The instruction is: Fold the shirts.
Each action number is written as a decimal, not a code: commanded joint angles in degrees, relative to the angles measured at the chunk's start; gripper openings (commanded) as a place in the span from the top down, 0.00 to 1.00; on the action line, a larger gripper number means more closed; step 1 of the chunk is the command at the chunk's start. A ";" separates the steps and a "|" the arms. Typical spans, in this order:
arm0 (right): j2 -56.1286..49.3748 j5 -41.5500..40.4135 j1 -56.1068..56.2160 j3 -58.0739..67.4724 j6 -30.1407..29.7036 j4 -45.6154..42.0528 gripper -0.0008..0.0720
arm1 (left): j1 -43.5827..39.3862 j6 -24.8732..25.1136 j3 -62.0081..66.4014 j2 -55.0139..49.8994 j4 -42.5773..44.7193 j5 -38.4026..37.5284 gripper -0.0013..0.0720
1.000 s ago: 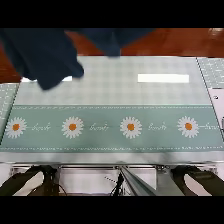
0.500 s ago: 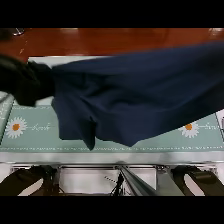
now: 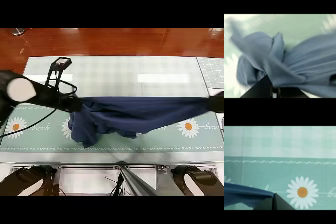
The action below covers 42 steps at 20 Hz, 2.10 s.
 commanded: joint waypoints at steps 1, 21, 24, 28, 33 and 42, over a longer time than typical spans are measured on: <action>-11.63 -15.37 -0.02 -5.29 2.21 2.08 0.96 | 3.10 -4.33 -4.85 -3.74 1.05 22.21 0.94; -21.31 -10.82 -24.90 -3.52 -7.19 24.06 0.14 | 45.64 21.68 -17.46 -3.08 -30.47 -4.24 0.37; -12.72 -13.94 -24.90 -19.50 -10.88 30.99 0.14 | 44.04 23.91 -25.62 -2.97 -31.98 -3.17 0.01; -7.48 -13.70 -24.90 -31.41 -13.29 34.45 0.14 | 41.24 25.88 -30.45 -3.15 -37.92 1.77 0.01; -7.32 -14.01 -24.90 -37.90 -13.31 34.93 0.14 | 33.88 35.10 -33.97 -5.66 -48.26 4.68 0.02; -7.39 -13.68 -19.39 -39.54 -12.22 35.76 0.14 | 21.99 38.66 -33.11 -9.97 -55.58 14.99 0.94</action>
